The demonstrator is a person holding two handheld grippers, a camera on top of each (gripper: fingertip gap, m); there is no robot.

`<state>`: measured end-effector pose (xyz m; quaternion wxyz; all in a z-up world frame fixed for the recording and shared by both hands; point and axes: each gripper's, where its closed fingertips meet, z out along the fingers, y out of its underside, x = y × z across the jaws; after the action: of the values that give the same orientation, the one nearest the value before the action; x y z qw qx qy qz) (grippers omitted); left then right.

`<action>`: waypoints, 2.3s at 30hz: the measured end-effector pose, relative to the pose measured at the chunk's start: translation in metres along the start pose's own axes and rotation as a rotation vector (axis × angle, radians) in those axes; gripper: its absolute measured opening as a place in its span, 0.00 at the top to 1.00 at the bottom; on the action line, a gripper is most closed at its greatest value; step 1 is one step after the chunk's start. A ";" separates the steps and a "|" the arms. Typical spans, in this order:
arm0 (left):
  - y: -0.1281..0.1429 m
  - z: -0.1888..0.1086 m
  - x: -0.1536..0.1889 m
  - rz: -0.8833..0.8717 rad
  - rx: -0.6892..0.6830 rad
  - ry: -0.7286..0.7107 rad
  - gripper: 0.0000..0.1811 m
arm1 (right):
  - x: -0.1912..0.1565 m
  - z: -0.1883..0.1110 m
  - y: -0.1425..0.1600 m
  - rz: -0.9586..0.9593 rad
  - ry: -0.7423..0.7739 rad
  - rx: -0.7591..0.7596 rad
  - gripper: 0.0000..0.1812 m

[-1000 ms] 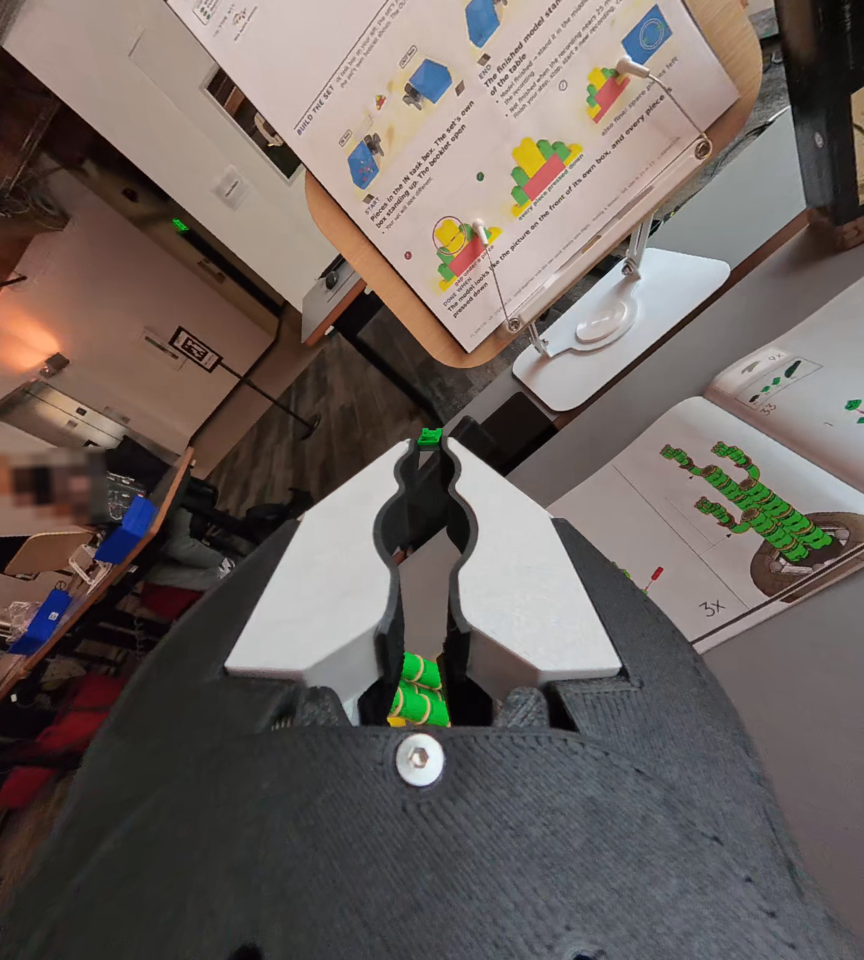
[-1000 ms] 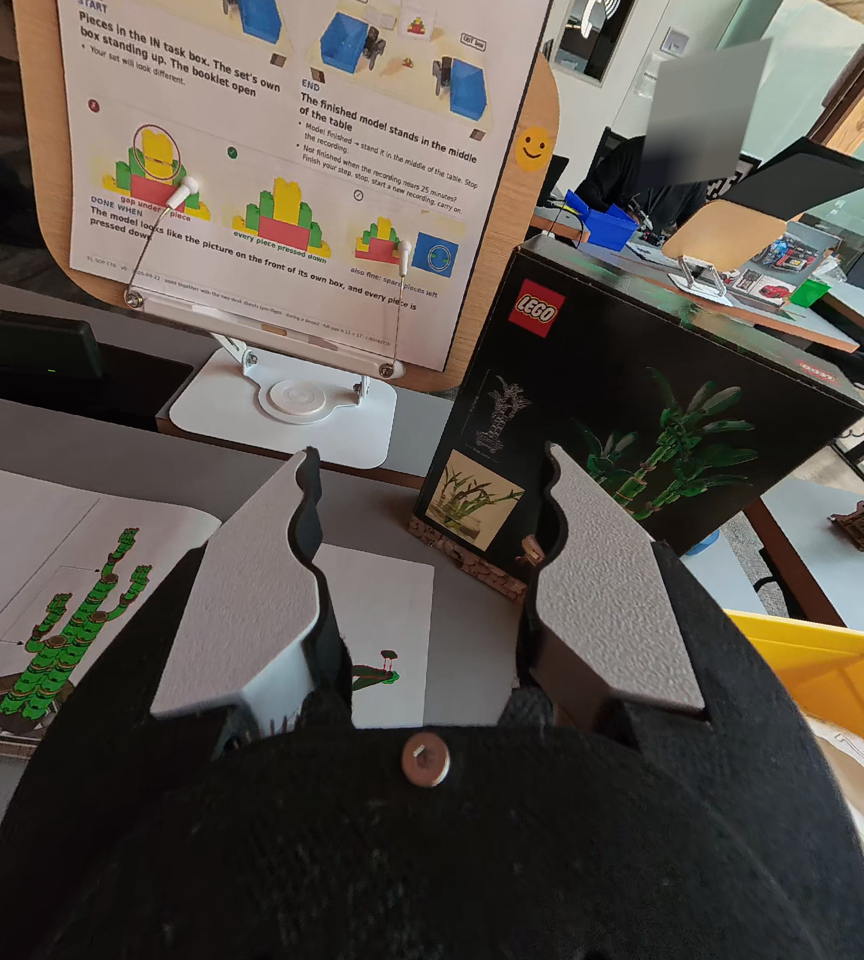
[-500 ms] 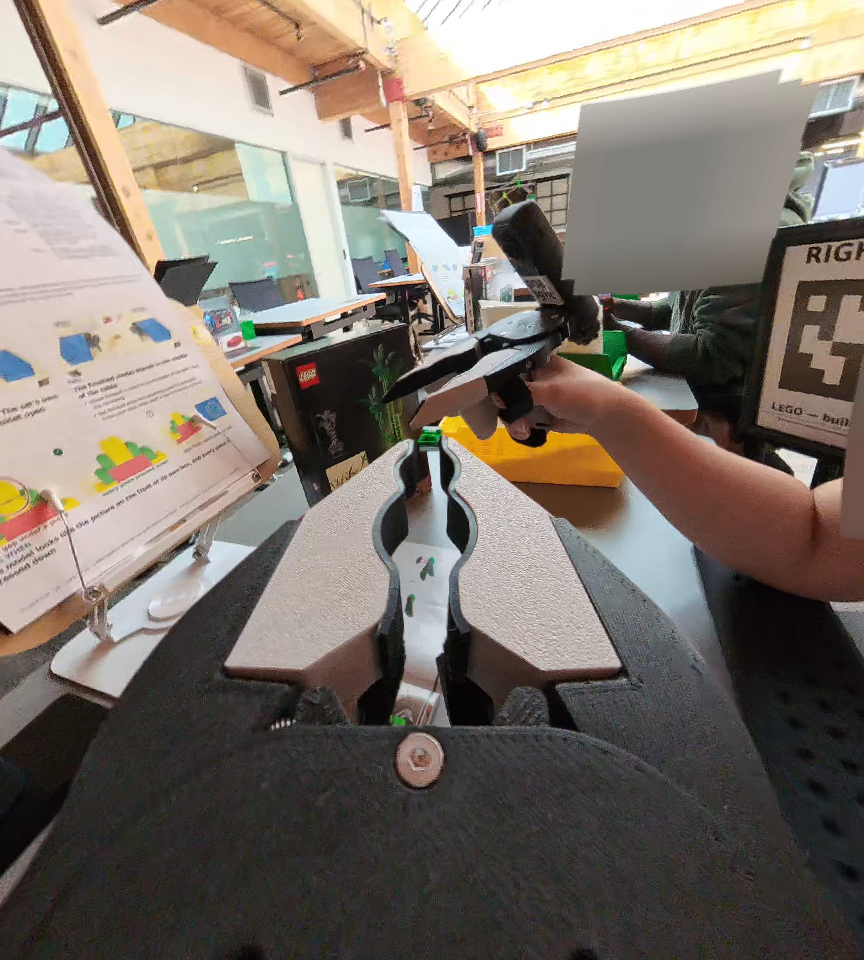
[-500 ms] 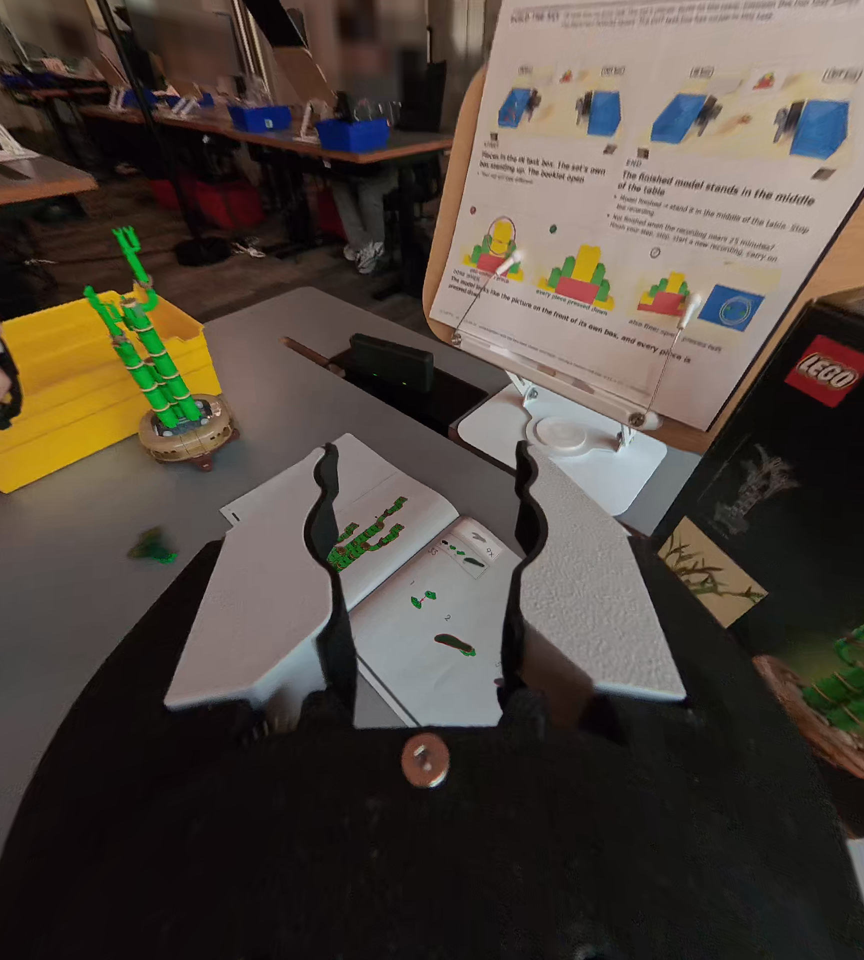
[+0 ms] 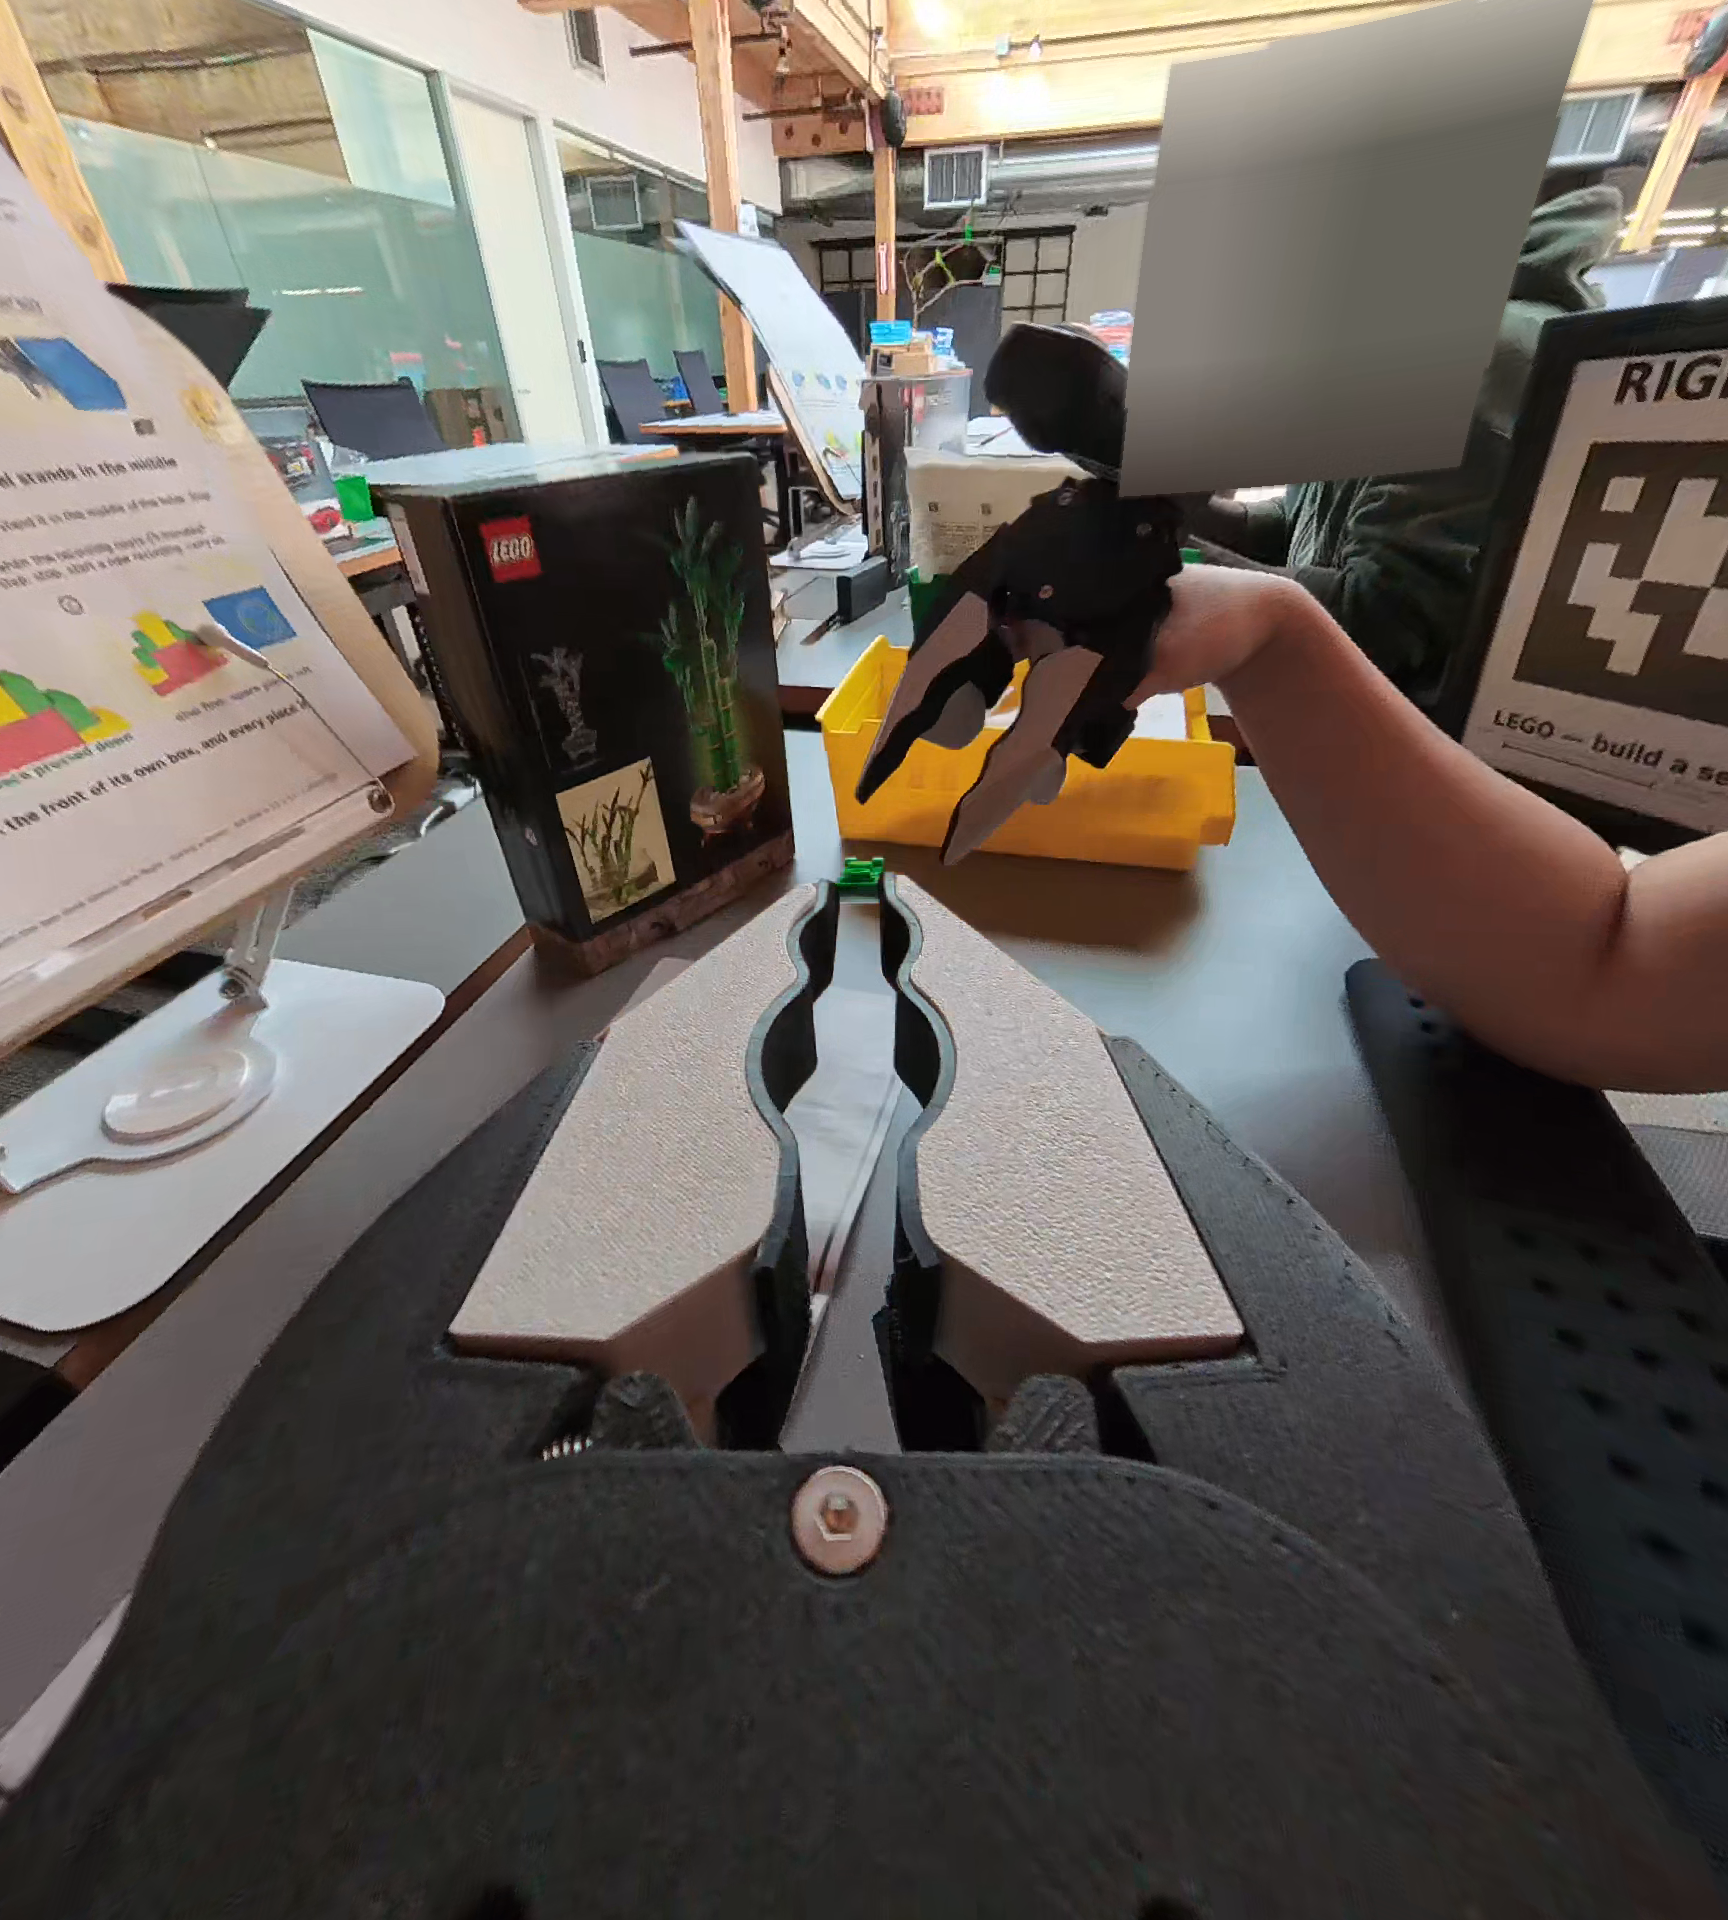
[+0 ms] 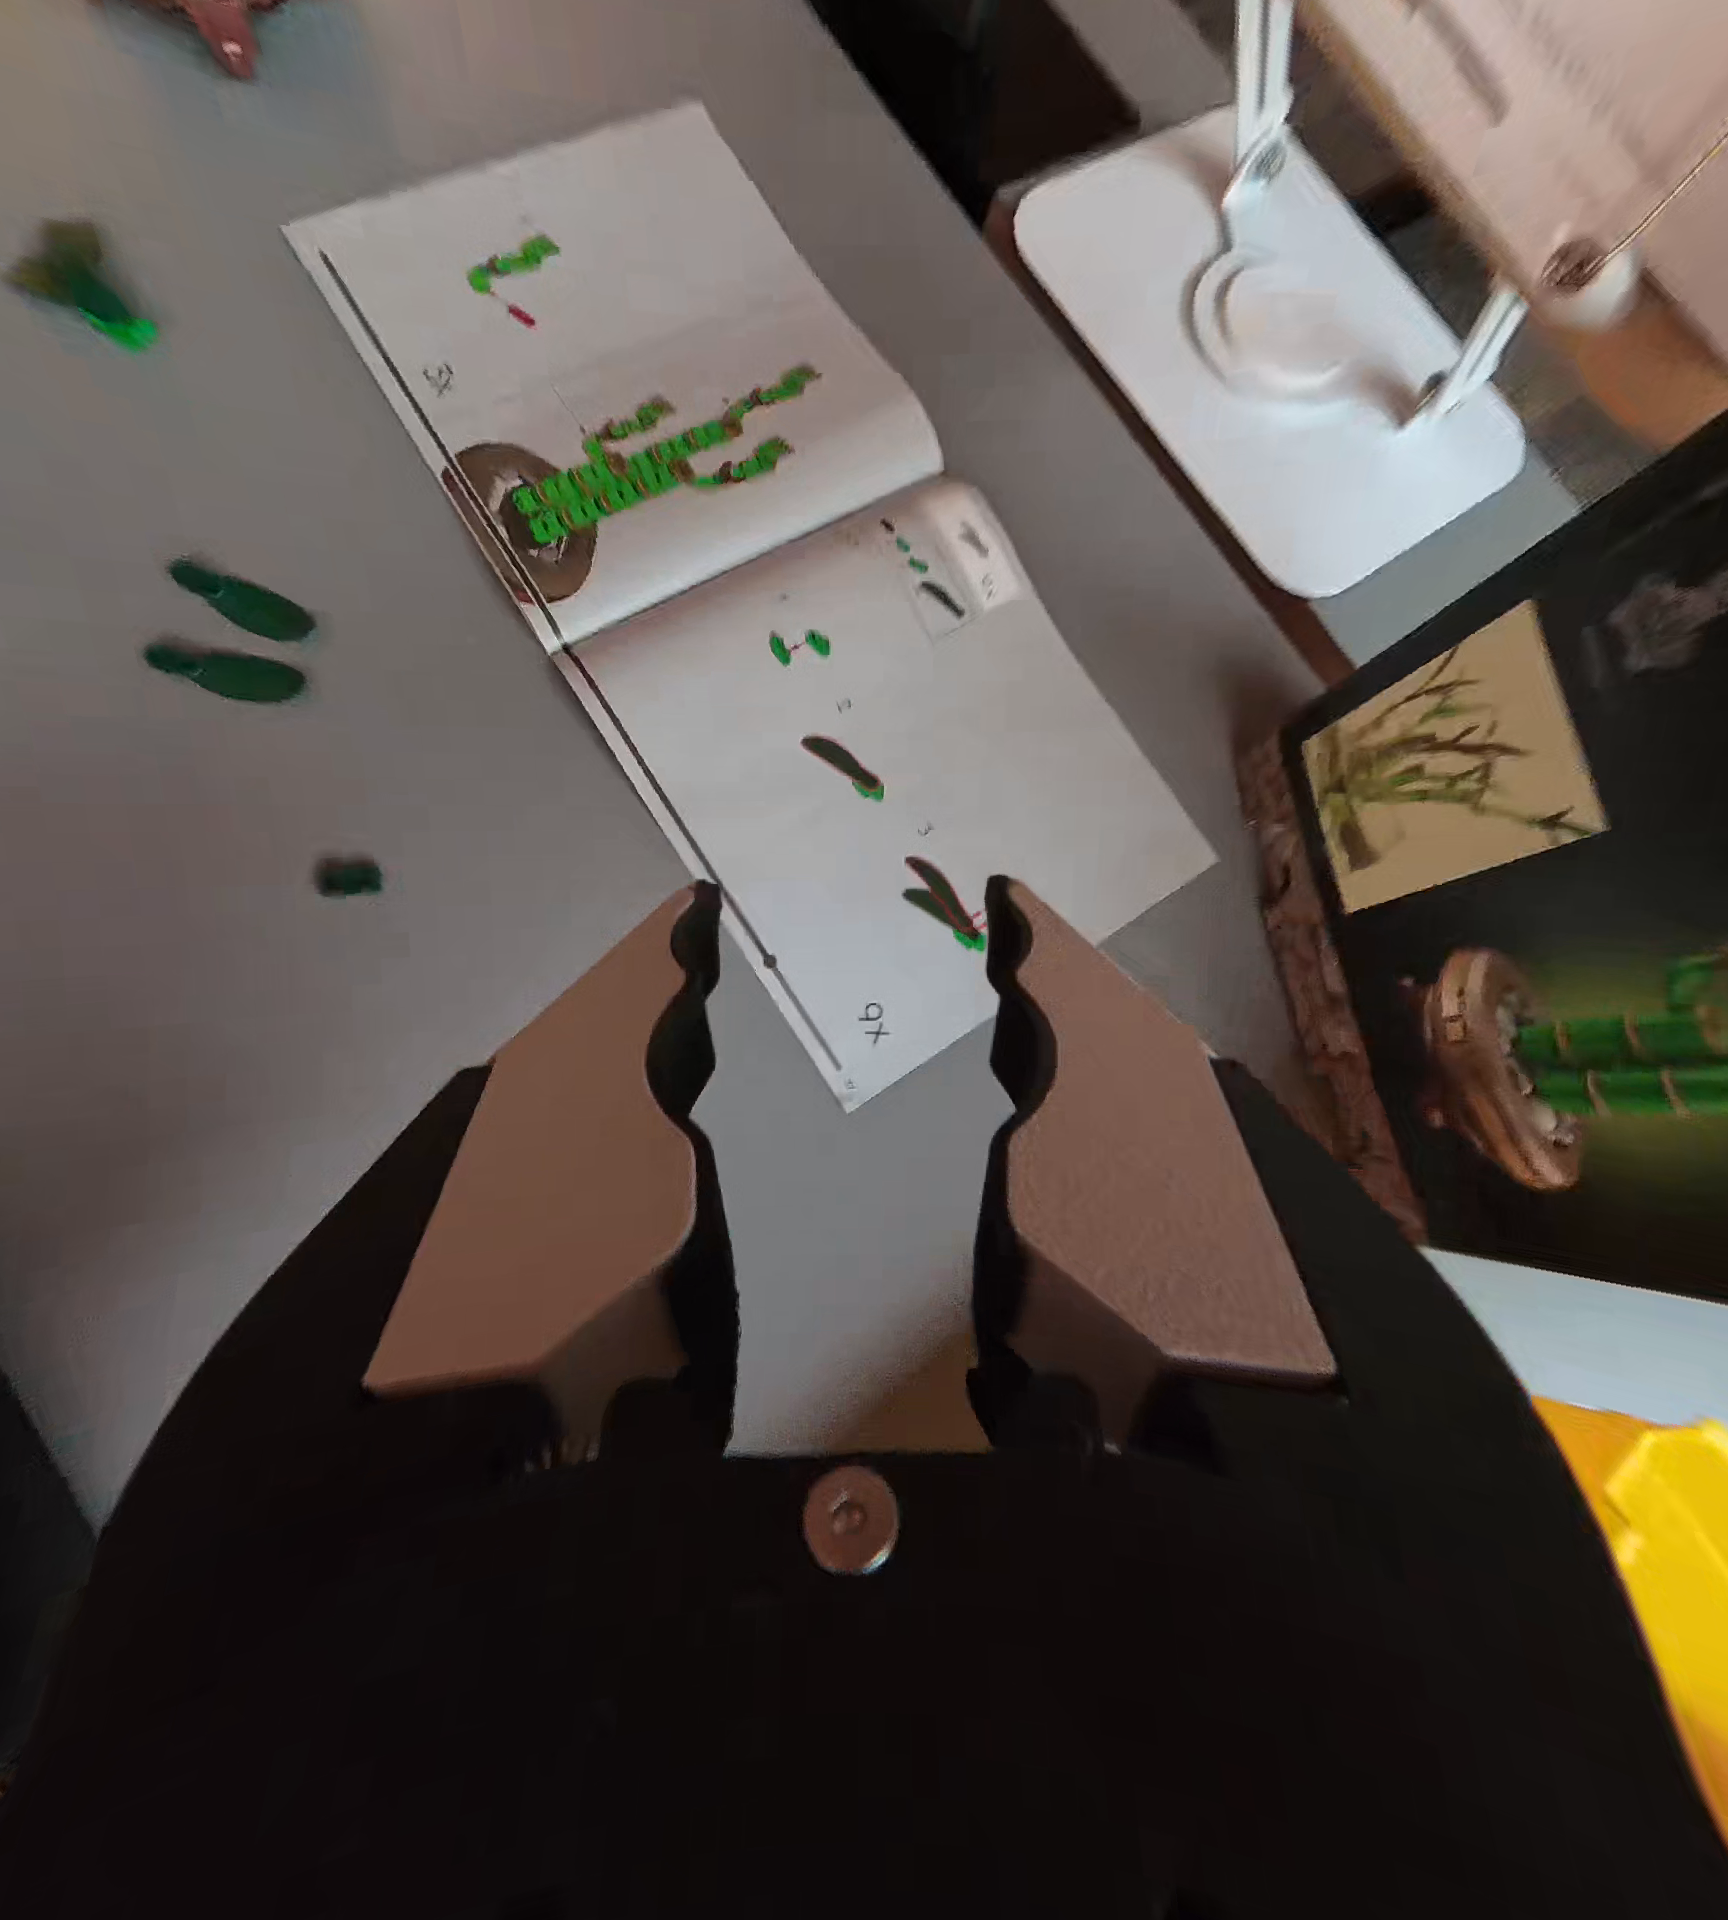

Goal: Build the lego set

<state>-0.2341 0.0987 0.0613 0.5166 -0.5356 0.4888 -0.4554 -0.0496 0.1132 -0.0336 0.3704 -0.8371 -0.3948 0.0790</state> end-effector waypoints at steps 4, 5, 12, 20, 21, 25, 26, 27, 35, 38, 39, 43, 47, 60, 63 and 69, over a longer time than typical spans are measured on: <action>0.015 0.018 0.005 -0.039 0.054 0.069 0.97 | -0.005 0.023 0.020 0.111 -0.137 -0.063 0.75; 0.019 0.022 0.005 -0.039 0.045 0.064 0.97 | -0.007 0.024 0.021 0.137 -0.157 -0.068 0.75; 0.021 0.022 -0.001 0.069 -0.062 -0.046 0.97 | -0.032 -0.011 -0.022 0.060 -0.092 -0.045 0.72; -0.012 -0.006 -0.001 0.110 -0.003 -0.071 0.97 | -0.070 -0.009 -0.043 -0.204 -0.039 -0.021 0.74; -0.016 -0.009 -0.002 0.110 0.011 -0.074 0.97 | -0.070 -0.006 -0.036 -0.194 -0.046 -0.016 0.75; -0.020 -0.015 -0.004 0.054 0.045 -0.042 0.97 | -0.065 0.013 -0.024 -0.073 -0.060 0.087 0.78; -0.017 -0.014 -0.005 0.027 0.040 -0.037 0.97 | -0.066 0.019 -0.027 -0.054 -0.072 0.146 0.78; -0.012 -0.012 -0.005 -0.007 0.021 -0.024 0.97 | -0.066 0.025 -0.030 -0.037 -0.077 0.206 0.78; 0.012 -0.008 -0.016 -0.120 -0.097 -0.038 0.97 | -0.058 0.054 -0.014 -0.097 -0.020 0.311 0.83; 0.019 -0.004 -0.010 -0.123 -0.130 0.000 0.97 | -0.022 0.038 -0.007 0.091 0.033 0.389 0.84; 0.024 -0.002 -0.009 -0.121 -0.152 0.001 0.97 | -0.009 0.031 -0.005 0.116 0.084 0.418 0.84; 0.052 0.003 -0.014 -0.168 -0.275 -0.019 0.97 | 0.020 0.008 0.000 0.122 0.244 0.501 0.84; 0.048 0.010 -0.006 -0.206 -0.215 0.048 0.97 | 0.014 0.006 -0.010 0.183 0.179 0.572 0.84; 0.032 0.029 0.031 -0.204 -0.038 0.252 0.97 | -0.115 0.000 -0.107 0.258 -0.484 0.924 0.88; 0.031 0.033 0.035 -0.240 -0.015 0.287 0.97 | -0.124 0.001 -0.110 0.247 -0.508 0.927 0.90; 0.032 0.035 0.038 -0.248 -0.010 0.301 0.97 | -0.123 -0.004 -0.111 0.302 -0.560 0.944 0.96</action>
<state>-0.1967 0.0648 0.0273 0.3750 -0.5200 0.4931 -0.5880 -0.1982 0.0684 0.0255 0.5700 -0.5752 -0.2758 0.5179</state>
